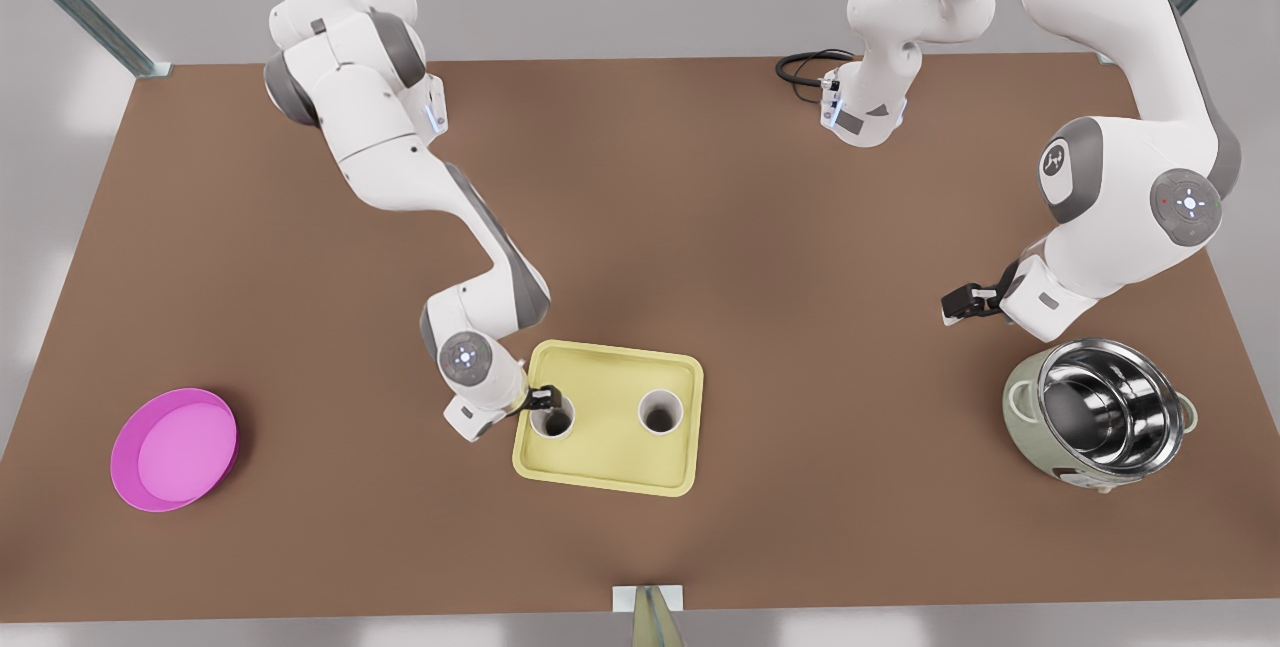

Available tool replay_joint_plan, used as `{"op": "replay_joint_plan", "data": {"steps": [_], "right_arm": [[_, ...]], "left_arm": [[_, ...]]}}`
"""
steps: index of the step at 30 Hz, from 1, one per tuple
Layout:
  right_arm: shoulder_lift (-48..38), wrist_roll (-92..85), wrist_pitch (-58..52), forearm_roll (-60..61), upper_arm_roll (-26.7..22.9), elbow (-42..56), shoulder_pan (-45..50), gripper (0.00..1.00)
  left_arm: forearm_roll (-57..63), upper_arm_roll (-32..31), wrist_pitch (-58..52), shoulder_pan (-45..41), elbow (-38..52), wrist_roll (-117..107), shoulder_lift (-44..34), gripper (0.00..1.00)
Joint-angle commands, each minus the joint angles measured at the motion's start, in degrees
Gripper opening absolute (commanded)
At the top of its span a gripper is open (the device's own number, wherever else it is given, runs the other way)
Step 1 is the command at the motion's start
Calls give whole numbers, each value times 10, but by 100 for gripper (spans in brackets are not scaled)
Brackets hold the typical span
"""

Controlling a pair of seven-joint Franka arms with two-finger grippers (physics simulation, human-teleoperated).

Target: Use the left arm to pick up the white IKEA cup from the tray and place it on the middle-left position; use the right arm to pick up the white IKEA cup from the tray and place it on the middle-right position

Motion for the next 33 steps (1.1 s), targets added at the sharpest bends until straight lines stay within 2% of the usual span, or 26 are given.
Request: {"op": "replay_joint_plan", "data": {"steps": [1, 2, 4, 8, 9, 10, 13, 14, 16, 17, 19, 23, 27, 28, 30, 32, 33], "right_arm": [[3, 37, 0, 1, 0, 0, 0, 90], [3, 39, 0, 14, 0, 1, 0, 70], [3, 38, 0, 36, -1, 2, -1, 49], [11, 55, 5, 34, 0, 6, 3, 48], [12, 55, 7, 36, 0, 6, 3, 45], [12, 54, 7, 72, 1, 7, 3, 44], [12, 54, 7, 73, 0, 8, 3, 32], [12, 53, 7, 74, 0, 15, 0, 25], [10, 50, 7, 74, -1, 15, -1, 20], [10, 52, 6, 76, -1, 23, -2, 15], [4, 52, 3, 99, -2, 25, -6, 13], [-61, 44, -22, 100, -1, 24, -43, 10], [-92, -235, -126, 91, -1, 24, -158, 10], [-92, -309, -136, 25, -1, 24, -185, 10], [-79, -402, -135, -41, -4, 23, -214, 10], [-61, -440, -124, -63, -7, 22, -229, 10], [-52, -440, -124, -64, -12, 22, -229, 9]], "left_arm": [[0, 0, 0, 0, 0, -2, 0, 100], [0, 0, 0, 0, 0, -2, 0, 100], [0, 0, 0, 0, 0, -2, 0, 100], [0, 0, 0, 0, 0, -2, 0, 100], [0, -1, 0, -2, 0, -2, 0, 100], [0, -1, 1, -6, 0, -4, 0, 100], [0, -1, 1, -6, 0, -4, 0, 100], [0, -1, 1, -6, 0, -4, 0, 100], [1, -1, 1, -6, 0, -4, 0, 100], [1, -1, 1, -6, 1, -4, 0, 100], [1, -1, 1, -6, 1, -4, 0, 100], [0, -1, 1, -6, 0, -4, 0, 100], [0, -6, 6, -25, 1, -16, 9, 100], [0, -6, 6, -67, -1, -76, 20, 100], [-5, -6, 59, -107, -27, -125, 32, 100], [-7, -7, 153, -132, -96, -176, 33, 100], [-1, -7, 172, -152, -83, -201, 56, 100]]}}
